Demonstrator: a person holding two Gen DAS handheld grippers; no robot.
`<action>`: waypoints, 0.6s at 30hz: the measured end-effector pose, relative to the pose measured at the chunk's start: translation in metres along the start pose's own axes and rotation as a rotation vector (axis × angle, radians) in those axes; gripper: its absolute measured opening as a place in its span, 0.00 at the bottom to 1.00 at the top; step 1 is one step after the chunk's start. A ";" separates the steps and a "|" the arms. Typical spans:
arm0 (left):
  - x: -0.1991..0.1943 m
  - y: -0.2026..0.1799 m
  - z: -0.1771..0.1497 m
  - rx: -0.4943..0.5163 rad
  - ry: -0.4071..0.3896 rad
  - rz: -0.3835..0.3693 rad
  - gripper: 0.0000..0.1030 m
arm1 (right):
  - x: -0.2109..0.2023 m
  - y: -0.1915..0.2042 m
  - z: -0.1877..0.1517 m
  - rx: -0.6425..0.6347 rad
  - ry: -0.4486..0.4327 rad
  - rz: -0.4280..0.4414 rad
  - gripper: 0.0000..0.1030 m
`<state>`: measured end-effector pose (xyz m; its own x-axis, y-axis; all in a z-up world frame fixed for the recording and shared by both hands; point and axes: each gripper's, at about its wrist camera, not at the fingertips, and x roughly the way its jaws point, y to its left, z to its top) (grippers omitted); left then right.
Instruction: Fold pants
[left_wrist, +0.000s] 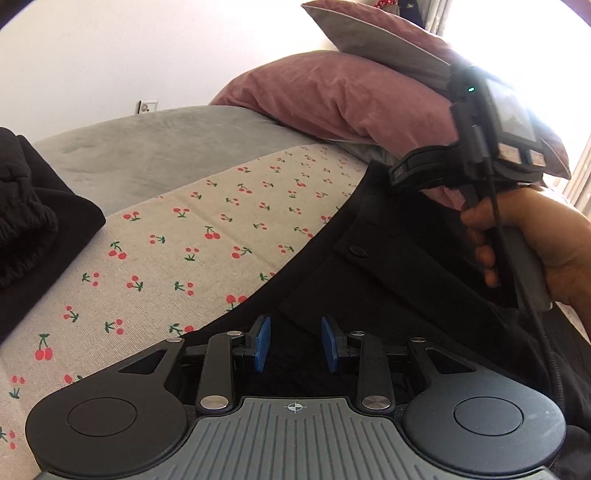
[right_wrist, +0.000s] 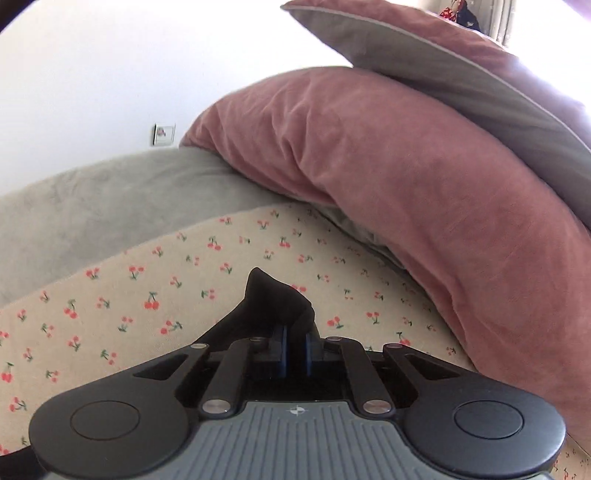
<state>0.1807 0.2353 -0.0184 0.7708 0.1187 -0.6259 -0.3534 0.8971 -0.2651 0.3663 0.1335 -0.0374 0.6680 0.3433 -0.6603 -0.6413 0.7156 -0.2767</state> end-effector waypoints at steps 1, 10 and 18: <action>0.000 -0.001 0.000 0.016 0.002 0.007 0.29 | 0.004 0.002 -0.004 -0.001 0.012 -0.005 0.08; -0.001 0.012 0.005 -0.023 0.013 -0.010 0.29 | -0.032 -0.016 0.000 0.091 -0.081 0.029 0.08; 0.000 0.010 0.004 0.005 0.008 0.004 0.29 | -0.075 -0.032 -0.036 0.080 -0.077 -0.034 0.67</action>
<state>0.1798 0.2461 -0.0180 0.7651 0.1192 -0.6328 -0.3539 0.8988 -0.2586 0.3233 0.0631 -0.0043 0.7178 0.3613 -0.5951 -0.5876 0.7729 -0.2396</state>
